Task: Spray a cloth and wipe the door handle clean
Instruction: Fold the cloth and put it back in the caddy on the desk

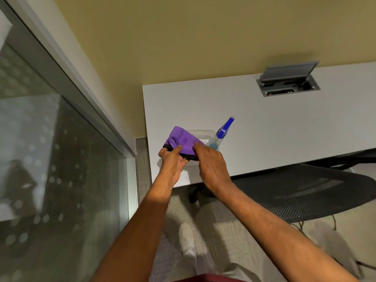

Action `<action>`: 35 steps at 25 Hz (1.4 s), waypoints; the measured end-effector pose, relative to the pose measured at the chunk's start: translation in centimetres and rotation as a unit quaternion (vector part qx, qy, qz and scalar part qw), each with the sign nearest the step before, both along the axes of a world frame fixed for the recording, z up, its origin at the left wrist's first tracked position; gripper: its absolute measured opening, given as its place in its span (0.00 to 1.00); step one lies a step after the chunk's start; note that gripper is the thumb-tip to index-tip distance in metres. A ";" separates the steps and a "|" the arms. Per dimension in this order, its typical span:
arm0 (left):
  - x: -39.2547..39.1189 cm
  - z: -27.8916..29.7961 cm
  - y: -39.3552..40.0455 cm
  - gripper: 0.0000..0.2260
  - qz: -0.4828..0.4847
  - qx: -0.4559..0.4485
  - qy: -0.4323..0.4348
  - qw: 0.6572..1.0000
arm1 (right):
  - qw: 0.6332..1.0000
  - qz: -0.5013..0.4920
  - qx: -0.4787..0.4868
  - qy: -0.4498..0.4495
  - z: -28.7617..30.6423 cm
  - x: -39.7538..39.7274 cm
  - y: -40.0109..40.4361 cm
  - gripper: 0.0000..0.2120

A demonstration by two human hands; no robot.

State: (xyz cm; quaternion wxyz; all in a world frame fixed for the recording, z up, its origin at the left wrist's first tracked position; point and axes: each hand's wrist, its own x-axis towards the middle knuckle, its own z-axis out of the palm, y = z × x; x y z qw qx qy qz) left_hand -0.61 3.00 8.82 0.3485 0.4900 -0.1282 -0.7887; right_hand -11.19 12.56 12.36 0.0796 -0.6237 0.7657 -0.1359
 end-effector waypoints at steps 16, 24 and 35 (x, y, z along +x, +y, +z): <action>0.5 -4.8 -5.0 0.17 -0.240 -0.319 -0.428 0.811 | 0.989 0.029 0.135 0.060 -5.3 -1.2 -3.6 0.32; 0.4 -6.4 -4.3 0.18 -0.323 -0.403 -0.456 0.725 | 0.989 -0.001 0.111 -0.101 -6.6 -1.6 -4.3 0.16; 0.6 -7.6 -3.9 0.14 -0.519 -0.506 -0.510 0.462 | 0.987 -0.009 0.162 0.004 -7.5 -1.6 -5.3 0.18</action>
